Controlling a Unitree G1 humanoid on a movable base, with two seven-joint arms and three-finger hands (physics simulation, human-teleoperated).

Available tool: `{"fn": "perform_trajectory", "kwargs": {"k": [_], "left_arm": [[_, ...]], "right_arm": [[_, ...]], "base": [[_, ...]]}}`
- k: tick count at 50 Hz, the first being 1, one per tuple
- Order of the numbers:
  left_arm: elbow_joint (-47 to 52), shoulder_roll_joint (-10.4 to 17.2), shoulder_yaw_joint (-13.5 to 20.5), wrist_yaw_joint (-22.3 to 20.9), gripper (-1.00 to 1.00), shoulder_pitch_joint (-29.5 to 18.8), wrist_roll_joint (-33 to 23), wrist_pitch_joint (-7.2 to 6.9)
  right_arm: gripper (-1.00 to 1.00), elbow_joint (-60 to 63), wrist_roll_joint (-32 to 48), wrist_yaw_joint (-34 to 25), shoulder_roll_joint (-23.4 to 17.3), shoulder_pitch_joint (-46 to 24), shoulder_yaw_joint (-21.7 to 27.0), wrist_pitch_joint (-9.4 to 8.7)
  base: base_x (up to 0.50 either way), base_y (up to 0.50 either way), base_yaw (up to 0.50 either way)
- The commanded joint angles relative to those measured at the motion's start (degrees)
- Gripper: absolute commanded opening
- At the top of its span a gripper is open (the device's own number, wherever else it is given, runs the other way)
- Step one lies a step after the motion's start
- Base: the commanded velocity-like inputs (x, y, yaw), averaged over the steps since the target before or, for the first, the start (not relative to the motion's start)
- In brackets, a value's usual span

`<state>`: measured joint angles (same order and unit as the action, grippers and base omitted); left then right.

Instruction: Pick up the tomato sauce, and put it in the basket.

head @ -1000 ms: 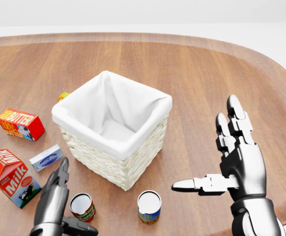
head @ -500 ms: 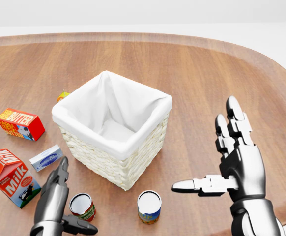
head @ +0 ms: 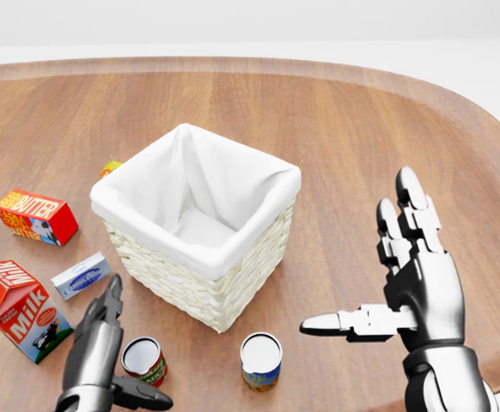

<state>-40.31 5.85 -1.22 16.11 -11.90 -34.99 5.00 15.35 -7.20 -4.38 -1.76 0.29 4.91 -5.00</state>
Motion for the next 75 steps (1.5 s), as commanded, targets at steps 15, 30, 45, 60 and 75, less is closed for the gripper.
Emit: {"fn": "perform_trajectory", "kwargs": {"k": [15,30,45,60,75], "left_arm": [[-3.13,-0.09,-0.23,1.11,0.99,-1.46,-0.12,0.0],[-6.14,-0.1,-0.6,2.51,0.99,-2.38,-0.53,0.0],[-5.67,-0.35,-0.73,2.33,0.99,-2.17,-0.53,0.0],[-9.14,-0.06,-0.63,3.32,0.99,-3.83,-0.36,0.0],[-10.25,-0.09,-0.68,3.61,0.99,-4.6,-0.21,0.0]], "right_arm": [[1.0,0.02,0.04,0.0,0.07,0.09,-0.1,0.0],[1.0,-0.57,0.02,-0.04,0.05,0.04,-0.08,0.0],[1.0,-0.29,0.04,0.07,0.07,0.14,-0.16,0.0],[1.0,-0.27,-0.03,0.16,0.02,-0.1,-0.1,0.0],[1.0,-1.07,0.12,0.14,0.03,-0.34,-0.12,0.0]], "base": [[0.0,0.0,0.0],[0.0,0.0,0.0],[0.0,0.0,0.0],[0.0,0.0,0.0],[0.0,0.0,0.0]]}}
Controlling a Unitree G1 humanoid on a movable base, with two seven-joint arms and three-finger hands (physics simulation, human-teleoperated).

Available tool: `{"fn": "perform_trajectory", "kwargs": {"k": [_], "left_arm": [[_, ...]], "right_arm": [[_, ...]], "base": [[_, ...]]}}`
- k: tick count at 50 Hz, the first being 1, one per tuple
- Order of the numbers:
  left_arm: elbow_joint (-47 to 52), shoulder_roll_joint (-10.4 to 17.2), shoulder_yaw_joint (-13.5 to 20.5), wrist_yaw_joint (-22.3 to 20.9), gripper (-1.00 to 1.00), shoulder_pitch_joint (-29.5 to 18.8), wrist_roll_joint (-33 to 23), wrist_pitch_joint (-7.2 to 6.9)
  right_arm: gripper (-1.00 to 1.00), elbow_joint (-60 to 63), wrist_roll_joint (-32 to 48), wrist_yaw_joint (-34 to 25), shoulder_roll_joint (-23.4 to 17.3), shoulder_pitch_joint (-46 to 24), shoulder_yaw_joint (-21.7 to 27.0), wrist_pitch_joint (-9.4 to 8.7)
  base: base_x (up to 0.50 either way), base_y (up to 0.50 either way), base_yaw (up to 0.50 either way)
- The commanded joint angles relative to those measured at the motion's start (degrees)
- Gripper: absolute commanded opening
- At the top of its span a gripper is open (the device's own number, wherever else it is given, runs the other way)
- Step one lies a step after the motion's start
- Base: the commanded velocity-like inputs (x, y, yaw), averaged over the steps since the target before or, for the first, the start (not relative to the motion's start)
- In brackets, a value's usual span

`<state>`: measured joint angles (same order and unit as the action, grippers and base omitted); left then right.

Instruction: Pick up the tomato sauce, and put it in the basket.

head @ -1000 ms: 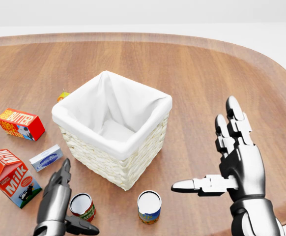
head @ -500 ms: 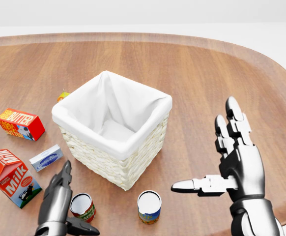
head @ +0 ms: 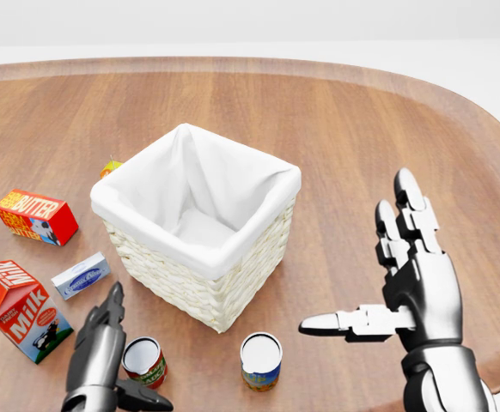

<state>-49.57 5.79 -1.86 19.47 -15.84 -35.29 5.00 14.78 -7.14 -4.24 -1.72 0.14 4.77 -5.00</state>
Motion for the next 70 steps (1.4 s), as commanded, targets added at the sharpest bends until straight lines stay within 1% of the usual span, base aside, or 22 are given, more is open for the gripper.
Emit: {"fn": "perform_trajectory", "kwargs": {"k": [1,16,29,52,53,54,55,56,57,70], "left_arm": [[-1.21,-0.01,-0.04,0.32,0.99,-0.78,0.09,0.0],[-4.56,0.09,-0.04,1.38,0.99,-2.62,0.37,0.0],[-2.68,0.02,-0.04,0.67,0.98,-1.87,0.46,0.0],[-5.75,-0.19,-0.44,1.57,0.98,-3.0,0.25,0.0],[-5.58,-0.24,-0.39,1.39,0.8,-2.93,0.38,0.0],[-5.44,-0.26,-0.41,1.39,0.44,-2.86,0.36,0.0],[-5.52,-0.26,-0.48,1.43,0.34,-2.85,0.24,0.0],[-5.44,-0.28,-0.5,1.19,0.11,-2.77,0.28,0.0],[-5.47,-0.27,-0.48,1.2,-1.0,-2.79,0.3,0.0],[-5.72,-0.2,-0.41,1.31,-1.0,-2.85,0.27,0.0]], "right_arm": [[1.0,-0.49,0.06,0.0,-0.02,-0.17,0.0,0.0],[1.0,-1.11,0.04,-0.14,-0.04,-0.08,0.02,0.0],[1.0,-1.21,-0.01,-0.2,-0.04,0.05,0.07,0.0],[1.0,-0.49,-0.11,0.14,-0.08,-0.26,0.14,0.0],[1.0,-0.48,-0.11,0.14,-0.08,-0.26,0.13,0.0],[1.0,-0.49,-0.09,0.15,-0.08,-0.28,0.13,0.0],[1.0,-0.48,-0.1,0.16,-0.08,-0.29,0.13,0.0],[1.0,-0.48,-0.11,0.15,-0.09,-0.3,0.14,0.0],[1.0,-0.47,-0.13,0.17,-0.1,-0.34,0.17,0.0],[1.0,-0.54,-0.1,0.08,-0.04,0.01,0.12,0.0]], "base": [[0.0,0.0,0.0],[0.0,0.0,0.0],[0.0,0.0,0.0],[0.0,0.0,0.0],[0.0,0.0,0.0],[0.0,0.0,0.0],[0.0,0.0,0.0],[0.0,0.0,0.0],[0.0,0.0,0.0],[0.0,0.0,0.0]]}}
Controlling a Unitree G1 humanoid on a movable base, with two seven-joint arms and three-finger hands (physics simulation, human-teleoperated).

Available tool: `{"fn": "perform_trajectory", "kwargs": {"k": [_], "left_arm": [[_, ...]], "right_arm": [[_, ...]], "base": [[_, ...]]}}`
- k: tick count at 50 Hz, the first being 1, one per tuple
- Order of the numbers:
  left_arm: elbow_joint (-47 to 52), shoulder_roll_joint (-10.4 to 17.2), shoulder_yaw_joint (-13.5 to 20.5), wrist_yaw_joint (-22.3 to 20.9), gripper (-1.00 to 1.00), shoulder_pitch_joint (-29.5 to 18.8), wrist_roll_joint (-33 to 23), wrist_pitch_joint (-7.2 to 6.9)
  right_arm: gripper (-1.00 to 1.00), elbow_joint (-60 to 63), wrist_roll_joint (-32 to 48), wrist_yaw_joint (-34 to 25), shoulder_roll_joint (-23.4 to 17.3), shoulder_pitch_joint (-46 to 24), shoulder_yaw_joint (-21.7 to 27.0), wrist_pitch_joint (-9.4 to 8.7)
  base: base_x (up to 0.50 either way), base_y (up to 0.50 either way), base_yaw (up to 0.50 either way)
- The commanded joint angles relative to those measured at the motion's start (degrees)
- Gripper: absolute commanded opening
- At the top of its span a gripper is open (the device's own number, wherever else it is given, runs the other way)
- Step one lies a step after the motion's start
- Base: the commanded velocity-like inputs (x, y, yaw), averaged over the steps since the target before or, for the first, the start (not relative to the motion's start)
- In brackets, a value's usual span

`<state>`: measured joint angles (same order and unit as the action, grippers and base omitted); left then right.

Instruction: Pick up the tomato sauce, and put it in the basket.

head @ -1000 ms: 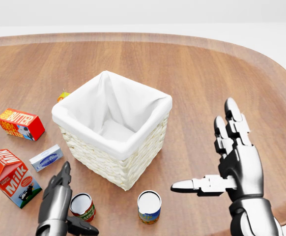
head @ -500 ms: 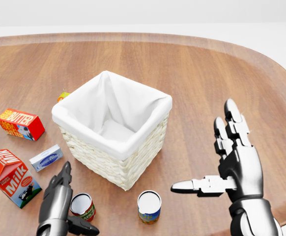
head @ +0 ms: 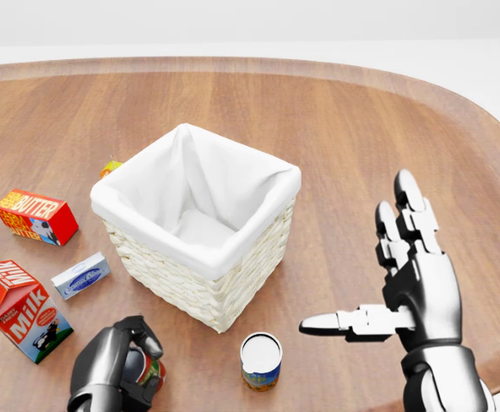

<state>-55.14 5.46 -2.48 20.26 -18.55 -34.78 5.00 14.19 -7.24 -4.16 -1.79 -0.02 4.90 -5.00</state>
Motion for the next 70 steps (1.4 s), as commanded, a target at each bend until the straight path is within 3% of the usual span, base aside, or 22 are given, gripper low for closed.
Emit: {"fn": "perform_trajectory", "kwargs": {"k": [1,10,27,63,70], "left_arm": [[-0.05,0.14,0.24,0.49,-1.0,-0.12,-0.21,0.0],[3.56,0.15,0.55,-1.14,-1.0,1.06,0.35,0.0],[25.18,-0.7,1.58,-10.04,-1.0,8.17,2.64,0.0],[47.95,-1.21,3.13,-19.28,-1.0,13.03,5.96,-0.03],[50.6,-1.36,3.12,-20.3,-1.0,13.86,5.97,-1.25]], "right_arm": [[1.0,0.05,-0.02,0.0,0.02,0.14,0.02,0.0],[1.0,-0.69,-0.03,0.03,-0.03,-0.22,0.14,0.0],[1.0,-1.38,-0.18,0.2,-0.22,-0.72,0.34,0.0],[1.0,-0.93,-0.16,0.39,-0.24,-0.64,0.38,0.0],[1.0,-0.83,-0.14,0.41,-0.21,-0.64,0.39,0.0]], "base": [[0.0,0.0,0.0],[0.0,0.0,0.0],[0.0,0.0,0.0],[0.0,0.0,0.0],[0.0,0.0,0.0]]}}
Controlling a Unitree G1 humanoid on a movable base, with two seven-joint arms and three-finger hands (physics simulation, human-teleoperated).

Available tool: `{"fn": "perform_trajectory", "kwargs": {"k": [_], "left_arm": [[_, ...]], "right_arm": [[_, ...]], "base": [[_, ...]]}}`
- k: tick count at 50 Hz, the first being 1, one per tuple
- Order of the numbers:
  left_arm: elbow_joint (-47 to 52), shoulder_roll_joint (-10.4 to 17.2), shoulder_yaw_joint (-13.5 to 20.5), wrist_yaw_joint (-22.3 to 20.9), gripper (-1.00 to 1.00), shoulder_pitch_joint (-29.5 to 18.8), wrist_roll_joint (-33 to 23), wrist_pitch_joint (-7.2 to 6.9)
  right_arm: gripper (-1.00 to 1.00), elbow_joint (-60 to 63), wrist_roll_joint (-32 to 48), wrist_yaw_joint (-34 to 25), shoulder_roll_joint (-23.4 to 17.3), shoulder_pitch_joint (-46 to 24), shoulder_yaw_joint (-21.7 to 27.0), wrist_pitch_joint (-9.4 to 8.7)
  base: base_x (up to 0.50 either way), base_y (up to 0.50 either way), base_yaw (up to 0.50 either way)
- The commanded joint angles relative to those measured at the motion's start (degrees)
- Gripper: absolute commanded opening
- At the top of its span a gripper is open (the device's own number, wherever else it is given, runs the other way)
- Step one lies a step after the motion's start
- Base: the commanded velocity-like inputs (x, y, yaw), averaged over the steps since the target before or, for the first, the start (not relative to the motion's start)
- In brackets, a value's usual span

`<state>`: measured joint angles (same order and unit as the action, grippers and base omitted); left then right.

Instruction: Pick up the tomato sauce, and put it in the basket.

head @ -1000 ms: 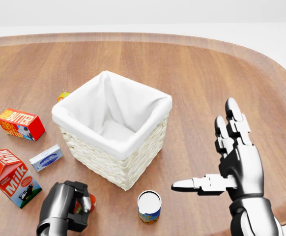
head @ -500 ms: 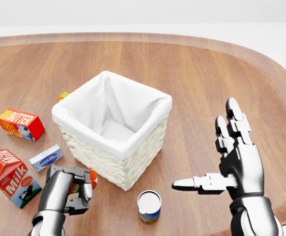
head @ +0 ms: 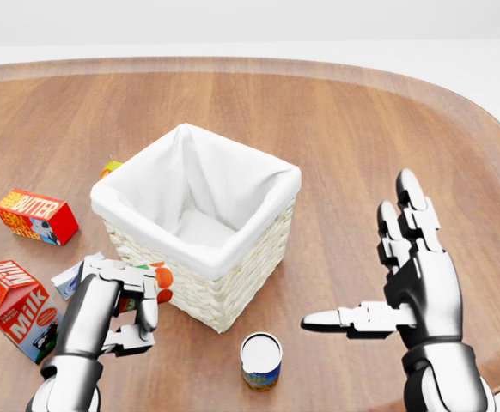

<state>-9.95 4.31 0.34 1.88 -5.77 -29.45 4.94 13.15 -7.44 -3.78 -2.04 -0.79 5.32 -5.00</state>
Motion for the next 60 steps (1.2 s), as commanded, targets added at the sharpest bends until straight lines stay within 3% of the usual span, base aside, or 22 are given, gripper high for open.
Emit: {"fn": "perform_trajectory", "kwargs": {"k": [1,8,13,14,18,20,22,25,26,27,29,30,32,35,36,52,60], "left_arm": [[5.44,-0.22,0.3,-1.93,-1.0,1.1,0.64,-1.22],[6.12,-0.25,0.36,-2.23,-1.0,1.03,0.81,-1.49],[8.02,-0.39,0.37,-2.9,-1.0,1.4,0.98,-2.41],[9.25,-0.48,0.35,-3.4,-1.0,1.59,0.93,-3.29],[9.69,-0.5,0.36,-3.44,-1.0,1.78,1.12,-3.19],[10.99,-0.57,0.38,-3.94,-1.0,1.95,1.16,-4.0],[13.7,-0.67,0.44,-5.14,-1.0,2.16,1.16,-5.97],[12.28,-0.53,0.53,-4.46,-1.0,1.89,1.39,-4.78],[12.55,-0.54,0.63,-4.6,-1.0,1.75,1.53,-5.04],[14.3,-0.63,0.69,-5.4,-1.0,1.71,1.53,-6.54],[15.45,-0.7,0.7,-5.79,-1.0,1.27,1.57,-7.65],[14.67,-0.67,0.66,-5.35,-1.0,1.07,1.62,-7.06],[15.78,-0.74,0.82,-5.88,-1.0,0.23,1.94,-8.54],[15.68,-0.65,0.95,-5.74,-1.0,-0.53,2.27,-9.04],[18.16,-0.77,0.93,-6.84,-1.0,-1.13,2.11,-9.94],[16.63,-0.14,0.84,-6.79,-1.0,-6.93,2.24,-9.94],[12.48,0.56,0.65,-6.09,-1.0,-12.36,1.5,-9.94]], "right_arm": [[1.0,0.21,0.05,0.04,0.05,0.12,-0.03,0.0],[1.0,0.23,0.05,0.01,0.05,0.22,-0.02,0.0],[1.0,0.05,0.08,-0.05,0.06,0.27,-0.02,0.0],[1.0,-0.05,0.05,-0.07,0.06,0.23,0.0,0.0],[1.0,0.17,0.05,-0.09,0.05,0.4,0.0,0.0],[1.0,0.06,0.06,-0.1,0.04,0.3,0.03,0.0],[1.0,-0.02,0.05,-0.07,0.0,0.13,0.08,0.0],[1.0,-0.08,0.05,-0.03,-0.02,0.0,0.1,0.0],[1.0,-0.23,0.06,-0.02,-0.03,-0.1,0.1,0.0],[1.0,-0.32,0.06,-0.03,-0.04,-0.15,0.1,0.0],[1.0,-0.44,0.06,0.02,-0.08,-0.3,0.14,0.0],[1.0,-0.44,0.03,0.03,-0.1,-0.36,0.17,0.0],[1.0,-0.51,0.0,0.05,-0.13,-0.45,0.22,0.0],[1.0,-0.37,-0.01,0.06,-0.13,-0.35,0.21,0.0],[1.0,-0.22,-0.02,0.04,-0.12,-0.24,0.19,0.0],[1.0,0.77,-0.29,0.01,-0.1,0.16,0.44,0.0],[1.0,0.79,-0.36,0.09,-0.17,0.01,0.53,0.0]], "base": [[0.0,0.0,0.0],[0.0,0.0,0.0],[0.0,0.0,0.0],[0.0,0.0,0.0],[0.0,0.0,0.0],[0.0,0.0,0.0],[0.0,0.0,0.0],[0.0,0.0,0.0],[0.0,0.0,0.0],[0.0,0.0,0.0],[0.0,0.0,0.0],[0.0,0.0,0.0],[0.0,0.0,0.0],[0.0,0.0,0.0],[0.0,0.0,0.0],[0.0,0.0,0.0],[0.0,0.0,0.0]]}}
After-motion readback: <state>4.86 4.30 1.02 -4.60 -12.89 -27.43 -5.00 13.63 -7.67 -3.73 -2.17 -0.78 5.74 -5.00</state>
